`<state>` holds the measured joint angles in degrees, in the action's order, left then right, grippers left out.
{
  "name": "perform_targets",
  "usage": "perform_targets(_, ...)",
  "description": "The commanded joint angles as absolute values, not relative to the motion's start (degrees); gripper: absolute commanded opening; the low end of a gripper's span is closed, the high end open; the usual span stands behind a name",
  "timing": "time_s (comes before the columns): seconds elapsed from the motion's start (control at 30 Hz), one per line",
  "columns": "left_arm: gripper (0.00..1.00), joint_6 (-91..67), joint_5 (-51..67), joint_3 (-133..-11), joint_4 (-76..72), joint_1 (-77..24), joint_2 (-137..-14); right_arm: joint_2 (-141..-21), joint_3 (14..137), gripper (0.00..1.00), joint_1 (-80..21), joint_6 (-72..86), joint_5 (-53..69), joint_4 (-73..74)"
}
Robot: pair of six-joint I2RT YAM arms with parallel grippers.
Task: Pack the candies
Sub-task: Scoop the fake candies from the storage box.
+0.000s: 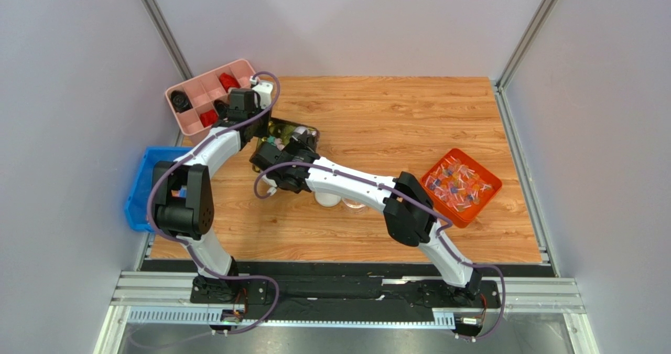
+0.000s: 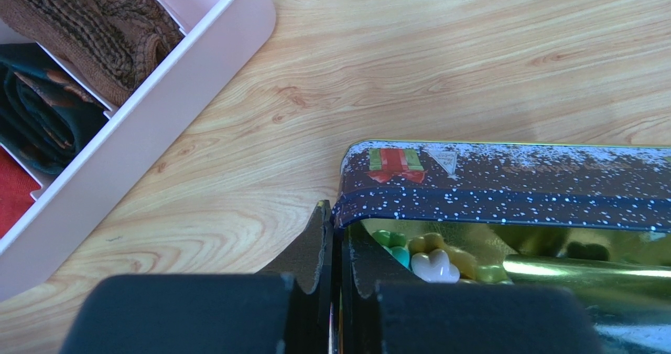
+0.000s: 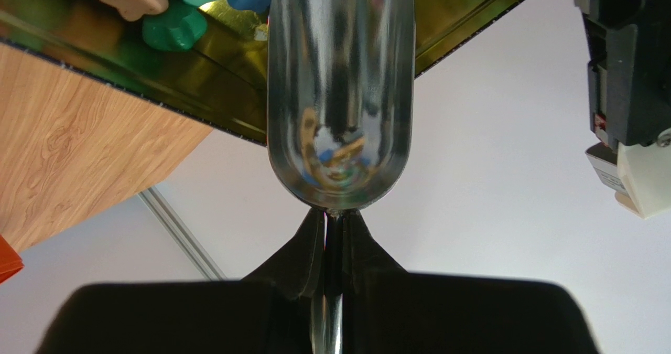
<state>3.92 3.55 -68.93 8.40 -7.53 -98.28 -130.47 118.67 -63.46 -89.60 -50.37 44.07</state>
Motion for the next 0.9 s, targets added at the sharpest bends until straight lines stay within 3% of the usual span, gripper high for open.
perform_targets(0.0, 0.00, 1.41, 5.10, -70.05, 4.13, -7.73, -94.48, -131.31, 121.37, 0.00, -63.72, -86.85, -49.05, 55.25)
perform_targets(0.2, 0.00, 0.97, 5.10, -70.40, 4.39, -7.82, -95.45, -130.96, 121.91, 0.00, -63.81, -80.51, -45.62, 62.84)
perform_targets(0.87, 0.00, -0.97, 6.16, -74.70, 11.16, -7.82, -102.13, -140.54, 130.34, 0.00, -64.51, -64.78, -41.57, 57.83)
